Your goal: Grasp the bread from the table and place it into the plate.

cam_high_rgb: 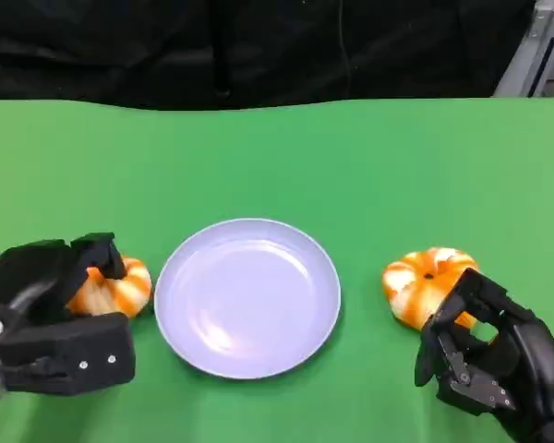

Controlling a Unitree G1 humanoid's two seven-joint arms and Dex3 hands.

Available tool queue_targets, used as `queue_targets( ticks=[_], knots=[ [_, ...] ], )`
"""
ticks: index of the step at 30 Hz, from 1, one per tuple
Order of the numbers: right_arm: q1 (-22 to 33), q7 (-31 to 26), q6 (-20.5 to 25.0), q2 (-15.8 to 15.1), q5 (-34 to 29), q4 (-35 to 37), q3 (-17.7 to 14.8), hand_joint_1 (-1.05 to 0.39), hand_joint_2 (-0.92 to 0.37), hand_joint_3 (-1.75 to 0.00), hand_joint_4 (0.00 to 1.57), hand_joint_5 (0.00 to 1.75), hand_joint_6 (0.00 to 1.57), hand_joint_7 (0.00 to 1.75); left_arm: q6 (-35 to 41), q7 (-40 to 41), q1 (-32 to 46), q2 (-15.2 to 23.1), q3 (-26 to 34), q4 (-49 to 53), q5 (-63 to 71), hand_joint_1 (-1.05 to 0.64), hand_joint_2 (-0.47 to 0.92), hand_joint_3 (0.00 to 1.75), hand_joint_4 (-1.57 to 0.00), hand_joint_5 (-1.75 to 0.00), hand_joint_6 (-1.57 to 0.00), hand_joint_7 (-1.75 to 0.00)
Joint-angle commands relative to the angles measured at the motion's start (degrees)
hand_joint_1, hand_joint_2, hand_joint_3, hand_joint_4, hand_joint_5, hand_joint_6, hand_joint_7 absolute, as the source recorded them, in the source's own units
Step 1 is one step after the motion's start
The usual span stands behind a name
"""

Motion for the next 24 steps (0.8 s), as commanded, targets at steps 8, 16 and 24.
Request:
queue_targets(
  ticks=[8, 16, 24],
  knots=[
    [0.41, -0.04, -0.28, -1.03, 0.33, -0.38, -0.59, -0.13, -0.61, -1.09, 0.85, 1.75, 0.61, 1.75, 8.12, -1.81, 3.39, 3.56, 4.36, -14.27, -0.04, -0.05, 0.92, 0.25, -0.59, -1.75, -0.50, -1.62],
    [0.35, -0.37, -0.16, -1.05, 0.12, -0.44, -0.53, -0.12, -0.61, -1.09, 0.86, 1.75, 0.62, 1.75, 8.48, -7.77, 5.22, 2.89, 5.72, -26.44, -2.30, -0.03, 0.92, 0.23, -0.62, -1.75, -0.67, -1.43],
    [0.25, -0.58, -0.53, -0.95, -0.32, -0.33, -0.31, -0.12, -0.62, -1.10, 0.85, 1.75, 0.61, 1.75, 6.87, -9.94, 4.98, -1.16, 3.31, -32.15, -1.18, 0.05, 0.91, 0.20, -0.64, -1.75, -0.73, -1.41]
  ],
)
